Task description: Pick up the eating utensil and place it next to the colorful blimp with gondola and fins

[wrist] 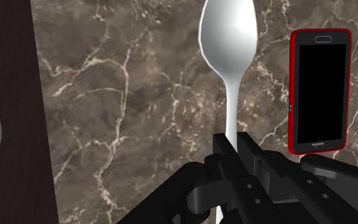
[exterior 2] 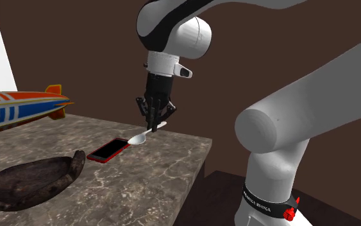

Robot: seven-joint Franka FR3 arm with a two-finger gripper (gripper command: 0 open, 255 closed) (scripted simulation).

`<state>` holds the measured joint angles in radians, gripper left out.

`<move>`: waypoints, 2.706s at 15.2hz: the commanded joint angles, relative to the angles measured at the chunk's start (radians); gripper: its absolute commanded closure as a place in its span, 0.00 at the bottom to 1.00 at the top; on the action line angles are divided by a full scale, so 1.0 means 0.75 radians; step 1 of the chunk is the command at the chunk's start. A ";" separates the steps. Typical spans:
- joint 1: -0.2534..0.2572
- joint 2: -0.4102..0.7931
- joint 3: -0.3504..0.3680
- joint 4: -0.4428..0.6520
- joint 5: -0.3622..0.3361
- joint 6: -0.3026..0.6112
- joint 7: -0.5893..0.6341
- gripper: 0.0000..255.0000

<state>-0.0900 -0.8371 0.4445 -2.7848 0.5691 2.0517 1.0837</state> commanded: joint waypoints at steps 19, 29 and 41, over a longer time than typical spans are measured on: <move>-0.044 -0.060 -0.117 0.317 -0.134 -0.370 0.082 1.00; -0.062 -0.030 -0.161 0.507 -0.181 -0.526 0.118 1.00; -0.153 0.425 -0.017 0.886 -0.234 -0.416 0.209 1.00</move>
<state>-0.1970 -0.5663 0.4110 -2.1586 0.4000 1.7250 1.2251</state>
